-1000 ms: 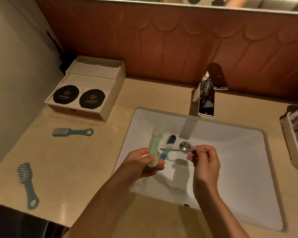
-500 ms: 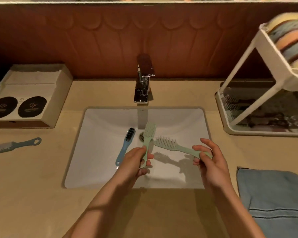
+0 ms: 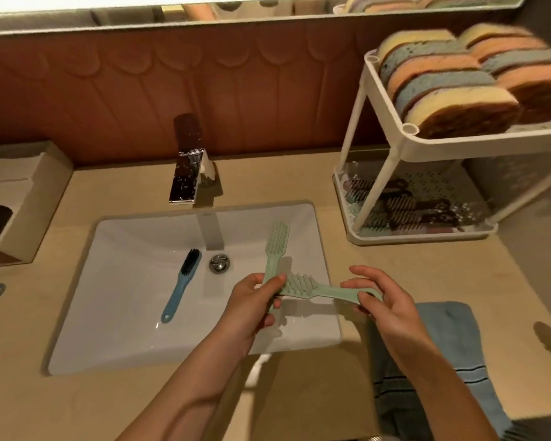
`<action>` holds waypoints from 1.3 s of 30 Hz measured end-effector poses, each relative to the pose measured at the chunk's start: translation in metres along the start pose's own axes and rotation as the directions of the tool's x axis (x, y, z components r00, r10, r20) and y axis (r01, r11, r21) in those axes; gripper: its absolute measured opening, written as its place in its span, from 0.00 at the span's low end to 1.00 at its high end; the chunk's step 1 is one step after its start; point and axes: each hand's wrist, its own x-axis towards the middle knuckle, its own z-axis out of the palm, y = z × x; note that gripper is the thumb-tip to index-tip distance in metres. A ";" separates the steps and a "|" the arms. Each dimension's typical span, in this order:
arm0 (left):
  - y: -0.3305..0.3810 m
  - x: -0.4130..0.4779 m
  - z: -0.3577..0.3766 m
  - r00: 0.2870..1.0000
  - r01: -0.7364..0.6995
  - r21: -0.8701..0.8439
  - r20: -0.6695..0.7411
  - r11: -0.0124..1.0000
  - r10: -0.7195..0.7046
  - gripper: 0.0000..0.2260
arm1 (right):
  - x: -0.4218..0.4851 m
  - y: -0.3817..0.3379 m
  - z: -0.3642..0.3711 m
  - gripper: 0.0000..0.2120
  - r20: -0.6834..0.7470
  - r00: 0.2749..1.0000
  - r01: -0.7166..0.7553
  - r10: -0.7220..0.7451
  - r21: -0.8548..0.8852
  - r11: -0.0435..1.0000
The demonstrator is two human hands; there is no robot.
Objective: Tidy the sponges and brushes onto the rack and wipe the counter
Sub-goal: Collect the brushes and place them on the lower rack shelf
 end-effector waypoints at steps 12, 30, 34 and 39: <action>-0.004 0.002 0.065 0.986 -0.127 0.041 -0.104 0.991 0.131 0.09 | 0.020 -0.020 -0.027 0.15 0.144 0.959 0.275 -0.246 -0.695 0.665; 0.013 0.024 0.111 1.000 0.006 -0.080 0.004 0.997 -0.006 0.12 | 0.067 -0.004 -0.088 0.08 -0.005 0.973 0.193 -0.231 -0.535 0.822; 0.025 0.037 0.109 0.999 0.038 -0.085 -0.008 0.996 -0.039 0.11 | 0.091 -0.005 -0.116 0.07 -0.127 0.973 0.100 -0.194 -0.525 0.845; 0.031 0.050 0.105 0.996 0.027 -0.127 -0.079 0.992 -0.037 0.12 | 0.148 -0.019 -0.141 0.12 -0.232 0.955 -0.006 -0.184 -0.638 0.770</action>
